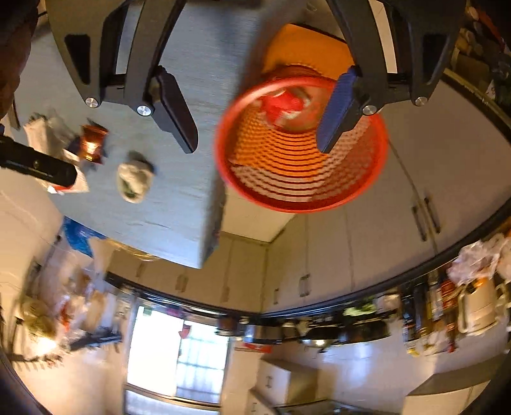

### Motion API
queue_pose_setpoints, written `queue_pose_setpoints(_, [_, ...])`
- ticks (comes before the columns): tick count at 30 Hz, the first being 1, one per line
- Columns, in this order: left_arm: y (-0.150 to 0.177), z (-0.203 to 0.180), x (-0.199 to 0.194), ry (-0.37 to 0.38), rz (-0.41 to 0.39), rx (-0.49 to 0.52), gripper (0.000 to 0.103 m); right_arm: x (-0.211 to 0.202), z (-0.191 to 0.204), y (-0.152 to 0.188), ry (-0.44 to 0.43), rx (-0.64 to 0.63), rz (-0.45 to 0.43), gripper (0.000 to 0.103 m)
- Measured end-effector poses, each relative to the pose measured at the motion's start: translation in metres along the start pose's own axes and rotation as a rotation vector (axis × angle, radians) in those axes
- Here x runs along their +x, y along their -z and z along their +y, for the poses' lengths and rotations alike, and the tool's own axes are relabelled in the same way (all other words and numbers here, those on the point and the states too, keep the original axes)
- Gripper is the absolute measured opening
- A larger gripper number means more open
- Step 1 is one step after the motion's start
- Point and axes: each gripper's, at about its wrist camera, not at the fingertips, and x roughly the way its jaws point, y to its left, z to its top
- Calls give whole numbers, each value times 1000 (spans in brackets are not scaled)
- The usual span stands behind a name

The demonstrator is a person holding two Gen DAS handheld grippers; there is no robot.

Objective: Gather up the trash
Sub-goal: 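Grasp the red-brown snack bag with the left tool while the right tool grasps the white medicine box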

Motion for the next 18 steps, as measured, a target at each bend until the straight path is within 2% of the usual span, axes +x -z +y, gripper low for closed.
queue_pose_setpoints(5, [10, -46, 3, 94, 16, 49, 76, -59, -47, 31, 112, 56, -73, 42])
queue_pose_setpoints(12, [20, -120, 18, 207, 69, 159, 76, -128, -118, 47, 270, 190, -141, 42])
queue_pose_setpoints(16, [20, -162, 30, 230, 94, 237, 79, -152, -153, 52, 296, 282, -174, 42])
queue_pose_setpoints(18, [21, -178, 39, 217, 104, 266, 83, -157, -164, 55, 294, 310, -184, 42])
